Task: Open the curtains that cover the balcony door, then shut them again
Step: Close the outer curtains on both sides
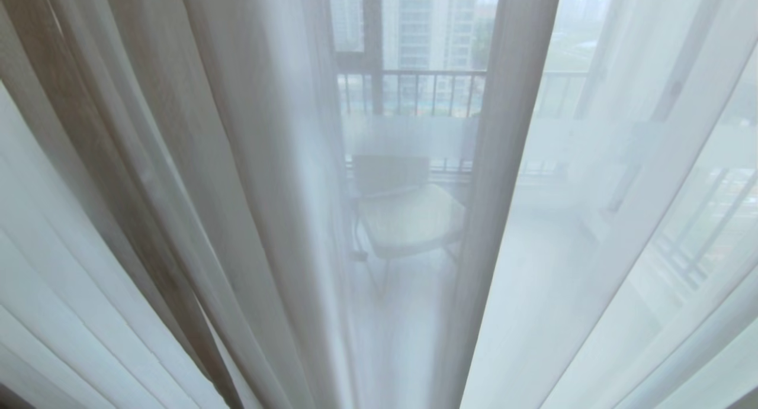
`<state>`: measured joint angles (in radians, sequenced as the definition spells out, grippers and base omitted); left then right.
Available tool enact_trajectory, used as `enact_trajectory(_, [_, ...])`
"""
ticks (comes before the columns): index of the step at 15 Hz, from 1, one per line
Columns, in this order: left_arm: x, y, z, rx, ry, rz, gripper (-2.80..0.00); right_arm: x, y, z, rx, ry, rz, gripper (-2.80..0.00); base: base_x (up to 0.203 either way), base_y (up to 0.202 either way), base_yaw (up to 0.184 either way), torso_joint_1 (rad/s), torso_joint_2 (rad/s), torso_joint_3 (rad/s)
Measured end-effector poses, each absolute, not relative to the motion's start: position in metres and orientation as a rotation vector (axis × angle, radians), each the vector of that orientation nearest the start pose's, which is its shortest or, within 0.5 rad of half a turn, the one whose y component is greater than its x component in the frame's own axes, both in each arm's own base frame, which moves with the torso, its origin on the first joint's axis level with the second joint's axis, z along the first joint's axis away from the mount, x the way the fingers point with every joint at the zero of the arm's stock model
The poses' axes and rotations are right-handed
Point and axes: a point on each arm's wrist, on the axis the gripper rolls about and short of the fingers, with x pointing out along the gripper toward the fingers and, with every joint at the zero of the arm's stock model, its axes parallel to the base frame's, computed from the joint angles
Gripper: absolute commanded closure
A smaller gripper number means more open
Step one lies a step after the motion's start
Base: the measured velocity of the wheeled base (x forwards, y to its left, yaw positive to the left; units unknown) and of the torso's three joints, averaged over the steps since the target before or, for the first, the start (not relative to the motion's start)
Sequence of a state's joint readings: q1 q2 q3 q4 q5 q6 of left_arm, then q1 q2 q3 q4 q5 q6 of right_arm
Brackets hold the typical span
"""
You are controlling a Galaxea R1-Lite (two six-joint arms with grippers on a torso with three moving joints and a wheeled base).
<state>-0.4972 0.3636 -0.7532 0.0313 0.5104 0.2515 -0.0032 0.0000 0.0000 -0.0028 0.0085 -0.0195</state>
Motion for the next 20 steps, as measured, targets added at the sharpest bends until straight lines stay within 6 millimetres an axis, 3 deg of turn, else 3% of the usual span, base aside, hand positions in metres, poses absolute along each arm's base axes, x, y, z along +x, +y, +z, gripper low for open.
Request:
enact_trajectory(4, [-0.038, 0.032, 0.270, 0.069, -0.281, 0.044, 0.00, -0.023, 0.000, 0.076, -0.019, -0.003, 0.006, 0.00, 0.000, 0.000, 0.000, 0.000, 0.00, 0.000])
enact_trajectory(9, [-0.029, 0.015, 0.244, 0.011, -0.210, 0.018, 0.00, -0.023, 0.000, 0.076, -0.019, -0.002, 0.005, 0.00, 0.000, 0.000, 0.000, 0.000, 0.00, 0.000])
enact_trajectory(14, [-0.017, -0.001, 0.198, 0.001, -0.078, -0.048, 0.00, -0.023, 0.000, 0.076, -0.019, -0.003, 0.006, 0.00, 0.000, 0.000, 0.000, 0.000, 0.00, 0.000])
enact_trajectory(20, [-0.007, -0.003, 0.135, -0.009, 0.097, -0.041, 0.00, -0.023, 0.000, 0.076, -0.019, -0.003, 0.006, 0.00, 0.000, 0.000, 0.000, 0.000, 0.00, 0.000])
